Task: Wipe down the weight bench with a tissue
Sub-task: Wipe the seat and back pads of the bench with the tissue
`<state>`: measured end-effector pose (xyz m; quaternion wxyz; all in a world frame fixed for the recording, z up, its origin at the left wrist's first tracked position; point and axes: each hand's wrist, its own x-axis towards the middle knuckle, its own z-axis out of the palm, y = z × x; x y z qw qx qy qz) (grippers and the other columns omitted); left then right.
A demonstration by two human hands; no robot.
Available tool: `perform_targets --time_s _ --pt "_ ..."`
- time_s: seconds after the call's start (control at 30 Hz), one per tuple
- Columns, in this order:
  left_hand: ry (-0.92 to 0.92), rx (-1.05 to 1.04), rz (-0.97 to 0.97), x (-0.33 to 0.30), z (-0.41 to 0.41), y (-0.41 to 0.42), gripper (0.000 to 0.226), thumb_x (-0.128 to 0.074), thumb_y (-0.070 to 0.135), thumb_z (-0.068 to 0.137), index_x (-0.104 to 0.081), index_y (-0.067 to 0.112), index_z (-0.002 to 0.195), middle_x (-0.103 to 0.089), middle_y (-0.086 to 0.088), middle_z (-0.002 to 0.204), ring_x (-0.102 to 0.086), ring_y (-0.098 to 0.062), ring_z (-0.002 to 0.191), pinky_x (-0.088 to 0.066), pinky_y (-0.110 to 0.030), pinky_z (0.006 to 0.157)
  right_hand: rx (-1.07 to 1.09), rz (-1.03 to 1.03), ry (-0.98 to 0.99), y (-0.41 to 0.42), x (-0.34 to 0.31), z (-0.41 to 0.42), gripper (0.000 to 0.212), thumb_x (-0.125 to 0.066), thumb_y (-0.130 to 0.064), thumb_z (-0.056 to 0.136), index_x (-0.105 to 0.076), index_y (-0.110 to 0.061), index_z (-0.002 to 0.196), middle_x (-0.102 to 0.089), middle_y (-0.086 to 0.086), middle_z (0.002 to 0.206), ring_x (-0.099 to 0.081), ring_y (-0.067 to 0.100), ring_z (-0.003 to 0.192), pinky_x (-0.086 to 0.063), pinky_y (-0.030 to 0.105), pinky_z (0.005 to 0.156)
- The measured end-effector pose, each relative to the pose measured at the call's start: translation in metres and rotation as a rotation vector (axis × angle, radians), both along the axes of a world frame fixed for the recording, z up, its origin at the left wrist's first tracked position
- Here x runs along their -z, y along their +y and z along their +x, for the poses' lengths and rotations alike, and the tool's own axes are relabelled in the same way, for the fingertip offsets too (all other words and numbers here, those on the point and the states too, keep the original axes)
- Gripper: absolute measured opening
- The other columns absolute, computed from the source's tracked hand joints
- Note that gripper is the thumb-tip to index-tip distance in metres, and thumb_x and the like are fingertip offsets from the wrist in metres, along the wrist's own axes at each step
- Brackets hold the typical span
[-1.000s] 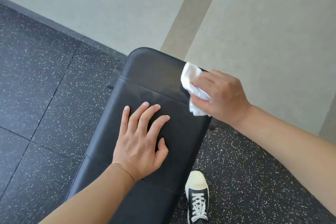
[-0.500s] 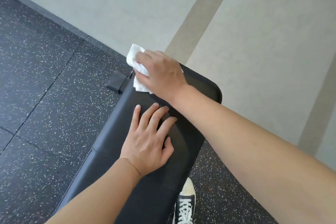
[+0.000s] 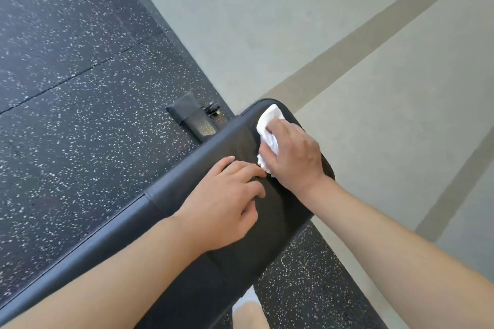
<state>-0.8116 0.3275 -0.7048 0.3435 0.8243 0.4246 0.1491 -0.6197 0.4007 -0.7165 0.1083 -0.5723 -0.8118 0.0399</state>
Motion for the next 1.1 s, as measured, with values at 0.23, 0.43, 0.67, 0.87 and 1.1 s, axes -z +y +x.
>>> perform_targets --time_s 0.23,0.43,0.67,0.87,1.1 --pt "0.089 -0.778 -0.255 0.005 0.005 0.054 0.022 -0.051 0.018 0.095 -0.062 0.02 0.114 -0.059 0.001 0.115 -0.054 -0.028 0.107 -0.046 -0.047 0.09 -0.089 -0.028 0.059 0.056 -0.002 -0.036 0.022 -0.058 -0.034 0.089 -0.064 -0.013 0.088 -0.06 0.002 0.078 -0.057 0.028 0.068 -0.034 0.032 0.052" --pt "0.471 -1.069 -0.348 0.026 0.043 0.075 0.039 -0.023 0.035 0.1 -0.042 0.02 0.069 -0.044 0.008 0.065 -0.045 -0.032 0.069 -0.031 -0.04 0.068 -0.227 -0.462 -0.17 0.134 0.006 -0.068 0.02 -0.056 -0.036 0.09 -0.051 -0.023 0.076 -0.061 -0.004 0.085 -0.054 0.027 0.08 -0.034 0.031 0.068" --pt "0.549 -1.104 -0.265 0.03 0.05 0.075 0.046 -0.019 0.044 0.095 -0.048 0.018 0.072 -0.044 0.007 0.06 -0.04 -0.029 0.06 -0.028 -0.039 0.063 -0.064 -0.5 0.335 0.12 0.004 0.014 0.024 -0.056 -0.051 0.091 -0.056 -0.029 0.081 -0.056 -0.008 0.071 -0.051 0.018 0.073 -0.037 0.03 0.064" --pt "0.532 -1.104 -0.278 0.028 0.051 0.075 0.052 -0.017 0.043 0.094 -0.067 0.034 0.101 -0.065 -0.002 0.076 -0.041 -0.027 0.07 -0.03 -0.038 0.067 0.162 -0.655 0.582 0.076 -0.001 0.076 0.021 -0.064 -0.043 0.095 -0.049 -0.032 0.085 -0.054 -0.005 0.072 -0.05 0.015 0.07 -0.038 0.029 0.059" --pt "0.562 -1.124 -0.291 0.029 0.05 0.078 0.05 -0.015 0.044 0.091 -0.063 0.034 0.094 -0.064 0.001 0.074 -0.043 -0.027 0.069 -0.029 -0.037 0.065 -0.229 -0.584 0.132 0.144 0.009 -0.026 0.022 -0.062 -0.038 0.086 -0.053 -0.021 0.074 -0.049 -0.008 0.069 -0.05 0.018 0.068 -0.031 0.03 0.059"
